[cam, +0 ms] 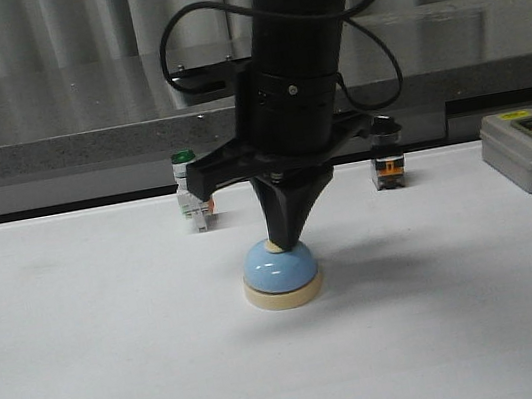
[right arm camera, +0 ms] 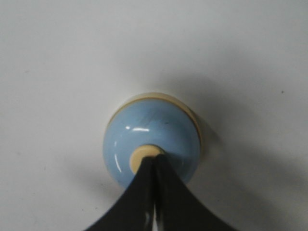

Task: Place and press bell with both arms
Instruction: 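Raise the right gripper off the bell and withdraw it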

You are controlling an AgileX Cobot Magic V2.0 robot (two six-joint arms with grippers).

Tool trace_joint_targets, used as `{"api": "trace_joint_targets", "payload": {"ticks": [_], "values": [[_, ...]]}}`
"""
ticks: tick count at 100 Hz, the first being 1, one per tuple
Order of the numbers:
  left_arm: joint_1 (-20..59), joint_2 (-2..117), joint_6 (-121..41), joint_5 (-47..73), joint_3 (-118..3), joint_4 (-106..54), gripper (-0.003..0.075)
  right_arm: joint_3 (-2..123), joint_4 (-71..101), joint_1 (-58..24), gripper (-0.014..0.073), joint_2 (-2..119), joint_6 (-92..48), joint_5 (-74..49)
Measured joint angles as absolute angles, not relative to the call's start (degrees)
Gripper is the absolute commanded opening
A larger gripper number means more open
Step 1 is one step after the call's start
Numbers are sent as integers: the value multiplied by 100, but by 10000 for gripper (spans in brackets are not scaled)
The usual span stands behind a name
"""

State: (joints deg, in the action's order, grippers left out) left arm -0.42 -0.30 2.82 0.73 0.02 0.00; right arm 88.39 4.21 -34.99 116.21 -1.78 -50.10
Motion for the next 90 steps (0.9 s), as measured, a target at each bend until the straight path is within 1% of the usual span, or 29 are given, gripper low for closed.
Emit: {"api": "trace_joint_targets", "payload": {"ticks": [14, 38, 61, 90], "values": [[-42, -30, 284, 73, 2, 0, -20, 8839, 433, -3499, -60, 11547, -178, -4998], [-42, -30, 284, 73, 2, 0, -20, 8817, 418, -3362, -60, 10970, 61, -5010], [-42, -30, 284, 73, 2, 0, -20, 8468, 302, -2923, -60, 10415, 387, -5029], [-42, -30, 284, 73, 2, 0, -20, 7394, 277, -2082, -60, 9459, 525, -4868]]}}
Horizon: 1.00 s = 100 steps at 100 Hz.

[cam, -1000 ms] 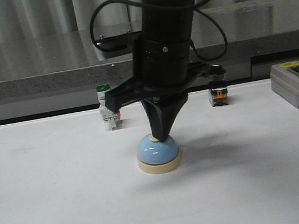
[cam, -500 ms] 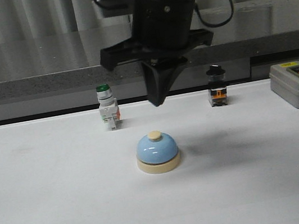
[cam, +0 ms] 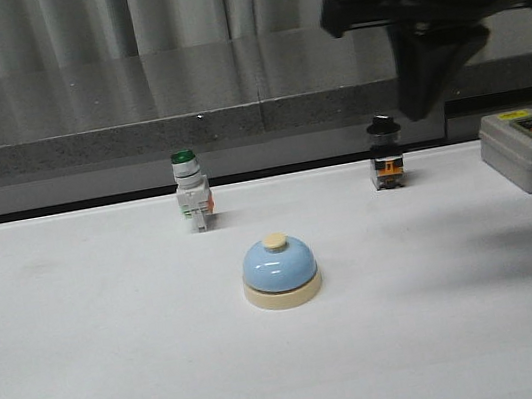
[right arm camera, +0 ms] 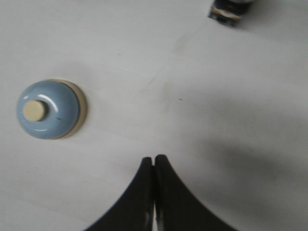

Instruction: Place and press bell with both arms

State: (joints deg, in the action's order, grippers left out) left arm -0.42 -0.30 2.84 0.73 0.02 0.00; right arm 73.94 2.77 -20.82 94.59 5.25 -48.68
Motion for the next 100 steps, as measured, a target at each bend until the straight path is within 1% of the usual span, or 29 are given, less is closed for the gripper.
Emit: {"api": "trace_joint_targets", "payload": {"ticks": [60, 72, 100], "values": [[-42, -30, 284, 73, 2, 0, -20, 5141, 220, -333, -60, 7134, 607, -4473], [-42, -30, 284, 73, 2, 0, -20, 4753, 178, -200, -60, 6637, 607, -4338], [-42, -30, 284, 73, 2, 0, -20, 3839, 172, -187, -60, 5405, 607, -3734]]}}
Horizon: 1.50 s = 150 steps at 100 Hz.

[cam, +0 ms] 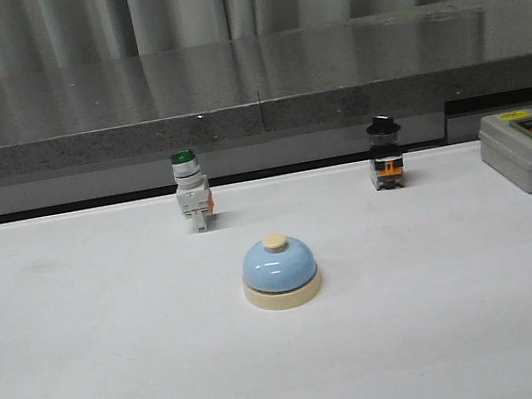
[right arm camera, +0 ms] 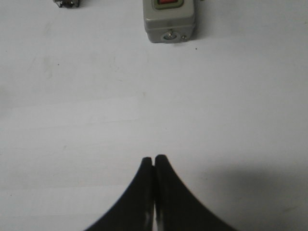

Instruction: Place and press bell with both arms

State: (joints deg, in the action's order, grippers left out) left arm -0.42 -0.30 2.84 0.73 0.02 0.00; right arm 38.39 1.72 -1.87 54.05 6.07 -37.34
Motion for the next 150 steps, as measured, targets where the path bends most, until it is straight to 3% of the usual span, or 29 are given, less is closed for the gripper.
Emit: {"api": "trace_joint_targets", "payload": {"ticks": [40, 79, 150], "values": [[-42, -30, 284, 73, 2, 0, -20, 2416, 172, -187, -60, 3436, 607, -2532], [-42, -30, 284, 73, 2, 0, -20, 2047, 172, -187, -60, 2378, 607, -2724], [-42, -30, 284, 73, 2, 0, -20, 810, -252, -187, -60, -37, 607, -1685]]}}
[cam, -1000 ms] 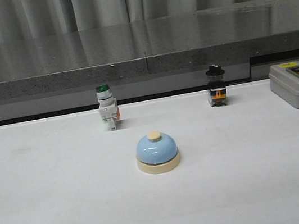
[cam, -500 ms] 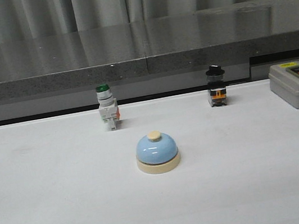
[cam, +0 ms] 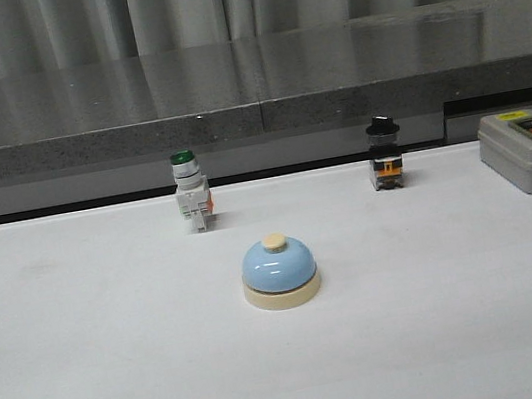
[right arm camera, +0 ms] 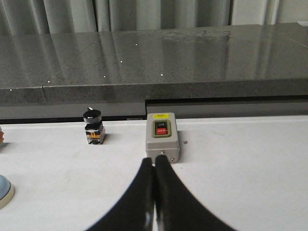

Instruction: Place and press bell with both arms

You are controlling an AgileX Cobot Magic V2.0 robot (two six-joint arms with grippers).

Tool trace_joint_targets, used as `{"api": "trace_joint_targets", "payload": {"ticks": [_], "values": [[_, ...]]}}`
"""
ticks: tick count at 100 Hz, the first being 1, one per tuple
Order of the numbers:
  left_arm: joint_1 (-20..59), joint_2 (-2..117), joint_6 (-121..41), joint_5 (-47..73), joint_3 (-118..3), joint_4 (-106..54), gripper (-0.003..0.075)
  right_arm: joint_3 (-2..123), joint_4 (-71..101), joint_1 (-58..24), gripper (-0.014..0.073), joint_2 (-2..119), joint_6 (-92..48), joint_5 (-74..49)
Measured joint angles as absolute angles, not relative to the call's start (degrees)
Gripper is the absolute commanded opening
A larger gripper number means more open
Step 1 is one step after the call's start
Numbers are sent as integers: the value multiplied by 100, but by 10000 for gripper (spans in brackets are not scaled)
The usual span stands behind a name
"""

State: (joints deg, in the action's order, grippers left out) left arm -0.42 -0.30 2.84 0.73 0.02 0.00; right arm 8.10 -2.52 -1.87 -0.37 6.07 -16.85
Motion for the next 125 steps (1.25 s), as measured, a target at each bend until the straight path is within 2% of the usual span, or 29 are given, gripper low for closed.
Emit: {"api": "trace_joint_targets", "payload": {"ticks": [18, 42, 125], "values": [[-42, -30, 284, 73, 2, 0, -20, 570, -264, -187, -60, -64, 607, -1447], [-42, -30, 284, 73, 2, 0, -20, -87, -276, -187, -60, -64, 607, -217], [-42, -30, 284, 73, 2, 0, -20, -149, -298, -187, -60, -64, 607, 87]]}}
